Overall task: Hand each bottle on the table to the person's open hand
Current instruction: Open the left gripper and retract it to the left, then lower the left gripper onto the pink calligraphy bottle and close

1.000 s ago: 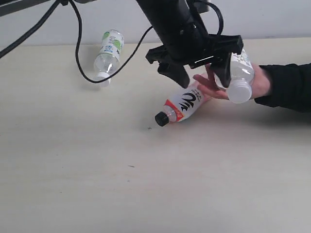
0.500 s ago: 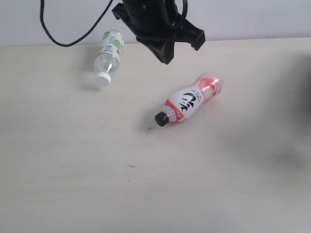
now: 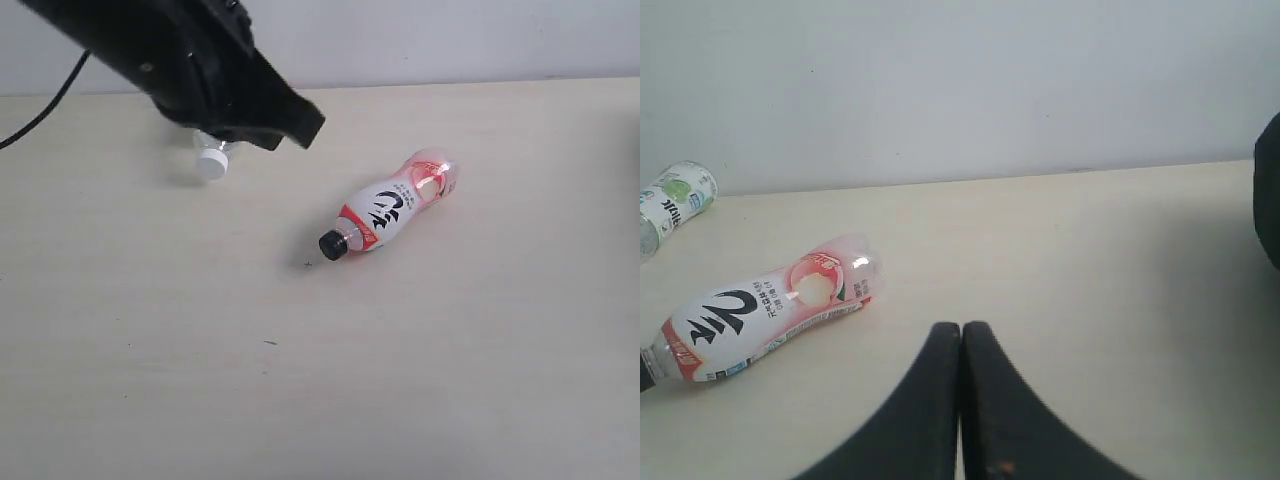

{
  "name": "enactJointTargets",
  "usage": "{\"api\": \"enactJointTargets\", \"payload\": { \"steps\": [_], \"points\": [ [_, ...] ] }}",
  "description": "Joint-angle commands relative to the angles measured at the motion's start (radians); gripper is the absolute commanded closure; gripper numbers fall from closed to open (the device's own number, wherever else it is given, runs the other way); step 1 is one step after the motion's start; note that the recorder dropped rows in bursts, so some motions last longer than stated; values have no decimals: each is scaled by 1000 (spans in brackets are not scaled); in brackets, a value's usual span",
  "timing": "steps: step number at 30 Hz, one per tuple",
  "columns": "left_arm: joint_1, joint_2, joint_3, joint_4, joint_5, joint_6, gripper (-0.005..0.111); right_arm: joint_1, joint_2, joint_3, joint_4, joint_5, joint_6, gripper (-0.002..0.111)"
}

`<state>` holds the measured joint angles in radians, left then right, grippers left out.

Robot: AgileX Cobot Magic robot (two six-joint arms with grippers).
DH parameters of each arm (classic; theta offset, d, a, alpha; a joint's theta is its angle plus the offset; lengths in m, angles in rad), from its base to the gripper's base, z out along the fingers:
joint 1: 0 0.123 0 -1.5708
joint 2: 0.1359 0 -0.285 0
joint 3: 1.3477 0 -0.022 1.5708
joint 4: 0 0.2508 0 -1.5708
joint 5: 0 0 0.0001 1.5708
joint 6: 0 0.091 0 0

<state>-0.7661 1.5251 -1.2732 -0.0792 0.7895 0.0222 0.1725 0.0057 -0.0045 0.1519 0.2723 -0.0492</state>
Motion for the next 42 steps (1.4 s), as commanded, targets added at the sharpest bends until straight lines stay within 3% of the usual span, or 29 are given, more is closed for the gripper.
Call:
{"api": "enactJointTargets", "payload": {
  "steps": [1,12,21,27,32,42],
  "points": [
    [0,-128,188,3,-147,5,104,-5,-6,5,-1,-5,2,108],
    [0,-287,456,44,-203,21,104,-5,-6,5,-1,-5,2,108],
    [0,-303,471,79,-205,23,104,-5,-6,5,-1,-5,2,108],
    [0,-303,469,74,-402,23,104,-5,-6,5,-1,-5,2,108],
    [0,-284,396,91,-380,26,104,-5,-6,5,-1,-5,2,108],
    [29,-70,83,150,-189,12,104,-5,-6,5,-1,-5,2,108]
  ]
}}
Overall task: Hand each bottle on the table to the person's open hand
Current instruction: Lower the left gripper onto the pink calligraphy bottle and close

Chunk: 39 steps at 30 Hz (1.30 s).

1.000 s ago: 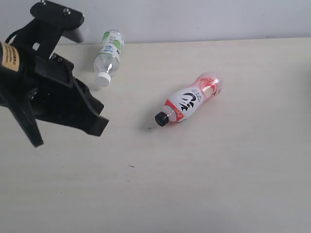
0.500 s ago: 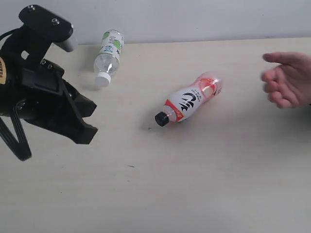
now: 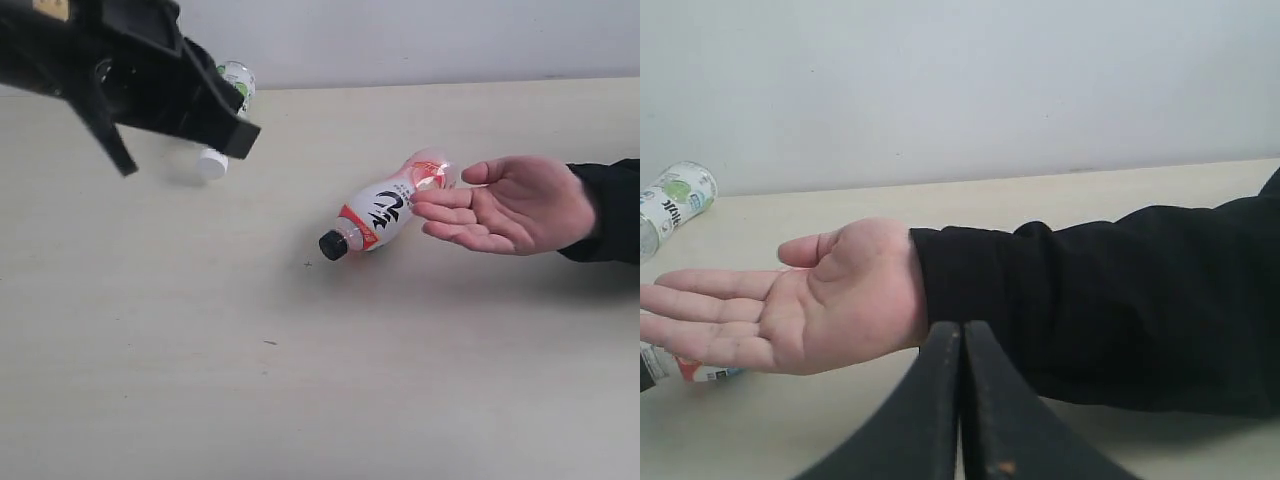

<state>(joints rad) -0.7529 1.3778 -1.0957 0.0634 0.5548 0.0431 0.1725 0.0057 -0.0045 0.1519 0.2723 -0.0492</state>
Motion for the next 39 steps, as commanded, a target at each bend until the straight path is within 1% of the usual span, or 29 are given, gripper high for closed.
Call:
{"api": "enactJointTargets", "payload": {
  "steps": [1,4,9,17,20,25,29,32,36,37,39],
  "points": [
    [18,101,-112,8,48,-9,104,-5,-6,5,-1,-5,2,108],
    [34,163,-170,8,98,-9,104,-5,-6,5,-1,-5,2,108],
    [36,253,-261,10,170,2,104,-5,-6,5,-1,-5,2,108],
    [36,346,-359,-2,182,5,104,-5,-6,5,-1,-5,2,108],
    [34,380,-391,-22,186,-7,101,-5,-6,5,-1,-5,2,108],
    [30,445,-429,-33,186,-7,84,-5,-6,5,-1,-5,2,108],
    [15,482,-432,-47,178,38,70,-5,-6,5,-1,-5,2,108],
    [-8,513,-432,-47,152,83,55,-5,-6,5,-1,-5,2,108],
    [-40,543,-462,-49,103,87,34,-5,-6,5,-1,-5,2,108],
    [-45,555,-478,-49,99,87,30,-5,-6,5,-1,-5,2,108],
    [-50,577,-520,-49,99,82,28,-5,-6,5,-1,-5,2,108]
  ]
}}
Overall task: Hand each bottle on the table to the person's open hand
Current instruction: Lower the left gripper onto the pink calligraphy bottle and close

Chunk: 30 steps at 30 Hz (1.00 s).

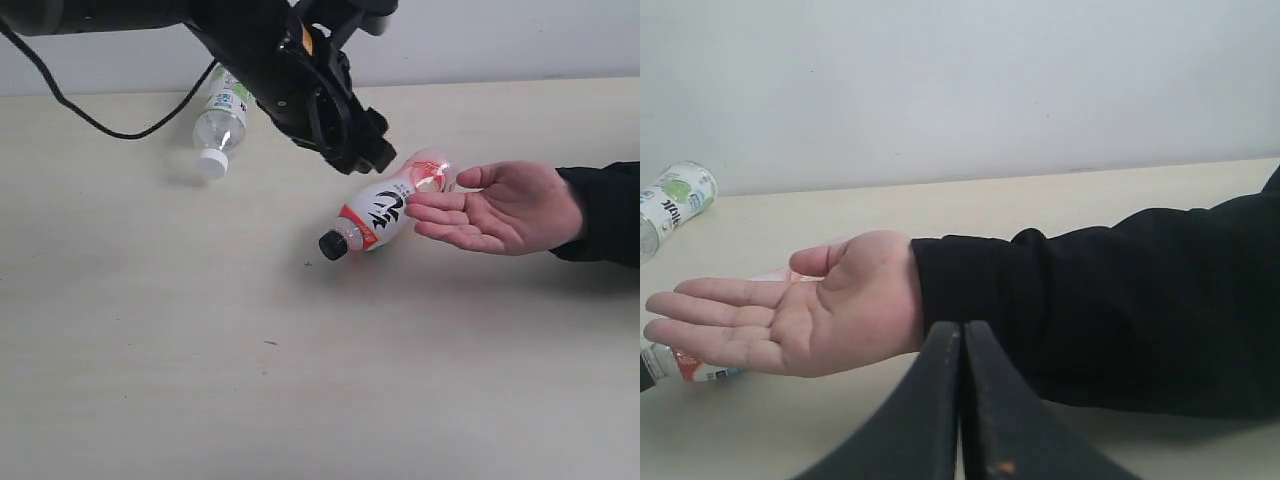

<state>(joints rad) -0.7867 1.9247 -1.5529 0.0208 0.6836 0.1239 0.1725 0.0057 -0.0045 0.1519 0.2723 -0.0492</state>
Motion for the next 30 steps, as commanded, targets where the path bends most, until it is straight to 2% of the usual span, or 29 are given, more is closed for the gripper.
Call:
{"api": "enactJointTargets", "payload": {
  "steps": [1,14,30],
  "points": [
    [-16,46,-86,-7,-30,-3,28,-5,-6,5,-1,-5,2,108],
    [-20,258,-311,-21,21,-10,28,-5,-6,5,-1,-5,2,108],
    [-20,358,-331,-8,1,11,29,-5,-6,5,-1,-5,2,108]
  ]
}}
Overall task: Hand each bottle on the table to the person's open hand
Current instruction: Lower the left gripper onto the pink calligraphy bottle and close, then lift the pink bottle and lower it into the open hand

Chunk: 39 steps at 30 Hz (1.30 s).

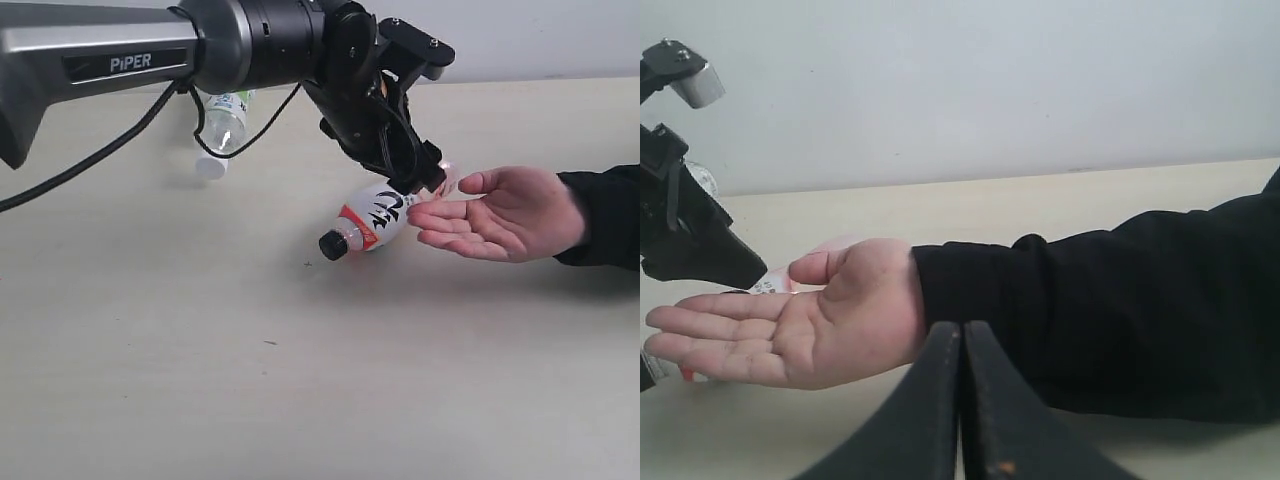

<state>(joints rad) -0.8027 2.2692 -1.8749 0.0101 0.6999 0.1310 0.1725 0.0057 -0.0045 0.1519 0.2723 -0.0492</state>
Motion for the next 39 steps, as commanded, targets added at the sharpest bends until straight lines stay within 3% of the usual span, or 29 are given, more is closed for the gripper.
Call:
{"api": "enactJointTargets", "payload": {
  "steps": [1,16,19,22,24,39],
  "points": [
    [-4,21,-9,2,-15,4,29,-5,-6,5,-1,-5,2,108],
    [-4,104,-9,2,31,4,31,-5,-6,5,-1,-5,2,108],
    [-4,111,-9,2,51,4,53,-5,-6,5,-1,-5,2,108],
    [-1,89,-9,2,58,-13,90,-5,-6,5,-1,-5,2,108],
    [4,72,-9,2,63,-37,107,-5,-6,5,-1,-5,2,108],
    [-2,-151,-9,65,197,-323,107,-5,-6,5,-1,-5,2,108]
  ]
}}
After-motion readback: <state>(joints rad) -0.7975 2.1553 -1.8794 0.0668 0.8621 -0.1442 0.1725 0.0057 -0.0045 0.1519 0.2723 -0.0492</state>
